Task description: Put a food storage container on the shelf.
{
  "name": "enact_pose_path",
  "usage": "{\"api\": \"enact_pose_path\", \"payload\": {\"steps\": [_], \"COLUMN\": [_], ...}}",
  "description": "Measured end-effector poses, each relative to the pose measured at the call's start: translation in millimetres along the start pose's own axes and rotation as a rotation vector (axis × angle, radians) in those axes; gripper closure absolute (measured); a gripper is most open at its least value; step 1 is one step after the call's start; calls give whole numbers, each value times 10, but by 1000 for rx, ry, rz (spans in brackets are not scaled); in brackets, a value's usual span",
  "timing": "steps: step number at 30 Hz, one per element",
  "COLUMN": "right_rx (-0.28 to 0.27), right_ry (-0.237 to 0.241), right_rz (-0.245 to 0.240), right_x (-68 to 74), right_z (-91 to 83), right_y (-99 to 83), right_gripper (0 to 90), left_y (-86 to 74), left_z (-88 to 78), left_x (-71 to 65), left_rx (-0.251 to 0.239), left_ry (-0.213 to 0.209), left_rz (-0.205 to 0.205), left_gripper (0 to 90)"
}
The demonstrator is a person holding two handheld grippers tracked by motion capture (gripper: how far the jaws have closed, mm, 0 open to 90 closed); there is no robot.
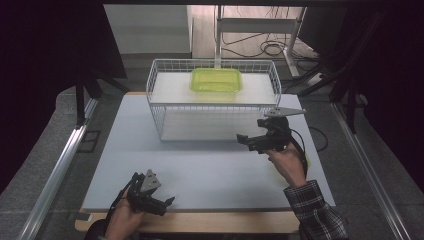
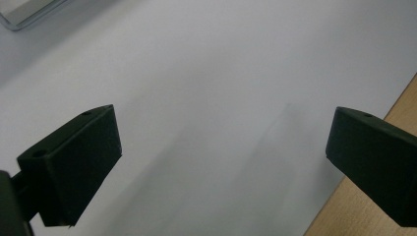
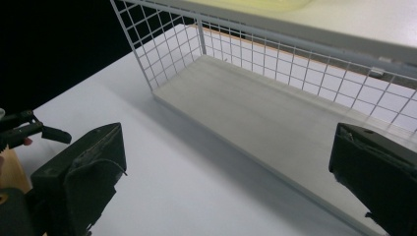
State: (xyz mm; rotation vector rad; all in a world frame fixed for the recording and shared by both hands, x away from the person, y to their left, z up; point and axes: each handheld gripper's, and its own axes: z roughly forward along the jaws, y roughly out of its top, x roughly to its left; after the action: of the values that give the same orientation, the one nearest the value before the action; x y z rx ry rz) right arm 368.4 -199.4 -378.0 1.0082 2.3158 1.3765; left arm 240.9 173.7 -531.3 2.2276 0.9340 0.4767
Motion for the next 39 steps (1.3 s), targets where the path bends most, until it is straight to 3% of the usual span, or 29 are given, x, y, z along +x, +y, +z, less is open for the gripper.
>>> {"api": "enact_pose_path", "payload": {"steps": [12,25,34,39], "right_rx": [11,33,63,70], "right_ry": [-26,-73,-102,-101], "right_rz": [-11,-58,-45,-36], "right_x": [38,68,99,117], "right_z": [-81,-127,-138,-139], "right_y": [-239,-578,-816,-946], "right_gripper": [26,0,0,4], "left_y": [-1,2,-1,-21], "left_z": [0,2,0,4], "left_x": [-1,-7,-7,14], "left_rx": [1,0,4,-5], "left_ry": [-4,-14,-10,-33], "left_rz": [1,-1,7,-15], "left_gripper": [1,3,3,2]}}
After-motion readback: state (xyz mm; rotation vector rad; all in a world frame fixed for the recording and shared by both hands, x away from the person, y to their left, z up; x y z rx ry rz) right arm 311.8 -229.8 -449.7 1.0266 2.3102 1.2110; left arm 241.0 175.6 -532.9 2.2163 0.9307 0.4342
